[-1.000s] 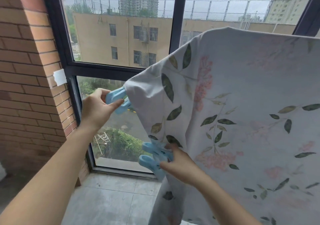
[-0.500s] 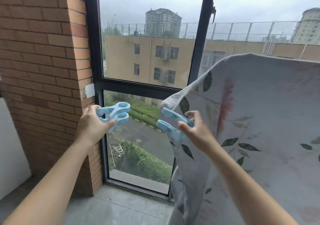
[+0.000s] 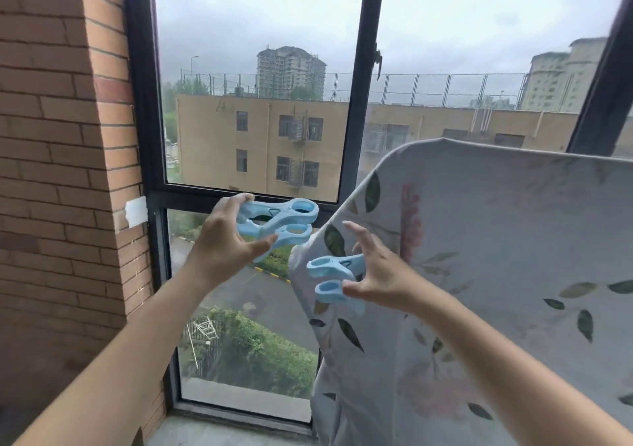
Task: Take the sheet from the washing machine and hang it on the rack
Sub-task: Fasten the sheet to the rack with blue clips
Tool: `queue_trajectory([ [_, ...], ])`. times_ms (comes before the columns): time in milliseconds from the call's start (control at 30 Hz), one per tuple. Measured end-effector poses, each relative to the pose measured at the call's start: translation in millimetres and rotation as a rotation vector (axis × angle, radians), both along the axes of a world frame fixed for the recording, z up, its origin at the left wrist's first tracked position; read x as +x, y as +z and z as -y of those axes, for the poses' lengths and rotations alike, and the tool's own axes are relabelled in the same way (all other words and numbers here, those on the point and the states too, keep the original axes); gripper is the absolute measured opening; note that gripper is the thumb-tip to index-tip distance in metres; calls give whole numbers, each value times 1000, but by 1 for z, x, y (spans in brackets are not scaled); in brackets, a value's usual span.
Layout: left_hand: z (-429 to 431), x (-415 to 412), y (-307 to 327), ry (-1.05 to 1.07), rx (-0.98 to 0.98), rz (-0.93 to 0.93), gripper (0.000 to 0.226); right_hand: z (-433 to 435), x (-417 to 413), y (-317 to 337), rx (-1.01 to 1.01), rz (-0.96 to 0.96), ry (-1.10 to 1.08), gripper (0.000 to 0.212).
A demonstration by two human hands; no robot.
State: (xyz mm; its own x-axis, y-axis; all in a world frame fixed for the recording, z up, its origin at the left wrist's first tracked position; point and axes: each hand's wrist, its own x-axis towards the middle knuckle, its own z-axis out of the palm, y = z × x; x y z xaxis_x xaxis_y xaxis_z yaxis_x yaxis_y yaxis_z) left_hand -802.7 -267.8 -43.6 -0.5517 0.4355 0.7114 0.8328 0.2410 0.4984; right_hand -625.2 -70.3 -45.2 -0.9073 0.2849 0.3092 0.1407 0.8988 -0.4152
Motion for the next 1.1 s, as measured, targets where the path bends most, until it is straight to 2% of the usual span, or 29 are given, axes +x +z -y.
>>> queue_trajectory([
  [67, -15, 8, 10, -99, -25, -27, 82, -4, 10, 10, 88, 50, 58, 83],
  [167, -31, 20, 24, -186, -68, -50, 89, -7, 25, 23, 208, 153, 118, 60],
  [233, -38, 26, 32, -271, -88, -25, 86, -12, 35, 27, 211, 186, 125, 62],
  [300, -44, 30, 40, -373, -83, 69, 82, -17, 43, 28, 255, 176, 104, 69],
  [367, -51, 31, 44, -428, -95, 173, 79, -19, 49, 28, 392, 183, 79, 73],
  [500, -70, 35, 48, -500, -192, 370, 75, -20, 59, 28, 663, 221, -5, 74],
  [633, -89, 43, 45, -582, -286, 540, 54, -27, 69, 23, 752, 208, -30, 67],
  [700, -94, 43, 38, -638, -321, 700, 49, -27, 75, 22, 712, 186, -1, 59],
  [800, -102, 39, 20, -785, -364, 917, 69, -30, 88, 16, 602, 144, 43, 49],
  [867, -109, 39, 6, -854, -373, 989, 70, -32, 97, 12, 550, 131, 29, 43],
  [933, -116, 40, -2, -858, -347, 1052, 65, -35, 105, 10, 516, 116, 0, 40],
  [1033, -122, 49, -5, -892, -335, 1094, 46, -35, 111, 13, 421, 163, -26, 39],
  [1100, -124, 53, -5, -784, -293, 1090, 40, -39, 113, 16, 332, 210, -33, 38],
])
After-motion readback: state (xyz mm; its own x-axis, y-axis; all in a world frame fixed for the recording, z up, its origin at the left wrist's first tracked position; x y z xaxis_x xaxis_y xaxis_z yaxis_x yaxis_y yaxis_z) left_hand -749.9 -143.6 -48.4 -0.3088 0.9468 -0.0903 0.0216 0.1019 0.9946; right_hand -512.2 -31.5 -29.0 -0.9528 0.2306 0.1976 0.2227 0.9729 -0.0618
